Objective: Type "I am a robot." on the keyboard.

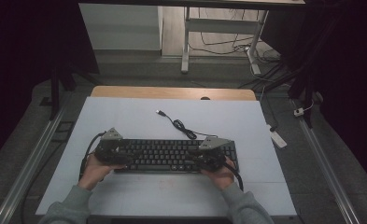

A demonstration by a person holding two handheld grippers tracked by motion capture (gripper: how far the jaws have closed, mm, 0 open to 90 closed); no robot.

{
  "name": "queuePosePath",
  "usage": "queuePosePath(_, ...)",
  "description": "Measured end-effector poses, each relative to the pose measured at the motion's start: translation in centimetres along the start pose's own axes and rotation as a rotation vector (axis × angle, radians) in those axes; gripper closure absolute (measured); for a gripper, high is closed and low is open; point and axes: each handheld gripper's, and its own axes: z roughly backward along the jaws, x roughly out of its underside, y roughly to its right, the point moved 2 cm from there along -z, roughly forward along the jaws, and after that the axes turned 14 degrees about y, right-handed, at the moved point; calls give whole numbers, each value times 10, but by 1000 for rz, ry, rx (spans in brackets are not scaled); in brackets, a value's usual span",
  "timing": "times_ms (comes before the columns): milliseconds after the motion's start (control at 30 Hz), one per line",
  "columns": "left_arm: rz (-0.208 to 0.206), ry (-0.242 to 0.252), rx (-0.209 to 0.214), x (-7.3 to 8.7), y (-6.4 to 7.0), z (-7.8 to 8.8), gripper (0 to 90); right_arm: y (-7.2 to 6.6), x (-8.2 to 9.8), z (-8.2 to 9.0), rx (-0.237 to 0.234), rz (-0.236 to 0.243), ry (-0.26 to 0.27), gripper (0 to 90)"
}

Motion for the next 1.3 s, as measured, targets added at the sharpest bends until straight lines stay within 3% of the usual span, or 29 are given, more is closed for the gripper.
queuePosePath(100, -2, -3, 0, 0, 0, -1, 283, -6, -2, -10, -37, 2, -23, 894)
queuePosePath(267, -1, -5, -2, 0, 0, -1, 284, -16, -3, -30, -68, 19, -61, 896)
queuePosePath(467, -2, -6, -3, 1, 0, -2, 284, -22, 0, -47, -56, 39, -111, 895)
queuePosePath(1300, -15, -18, -2, 2, 1, -3, 286, -22, 9, -55, -33, 57, -167, 895)
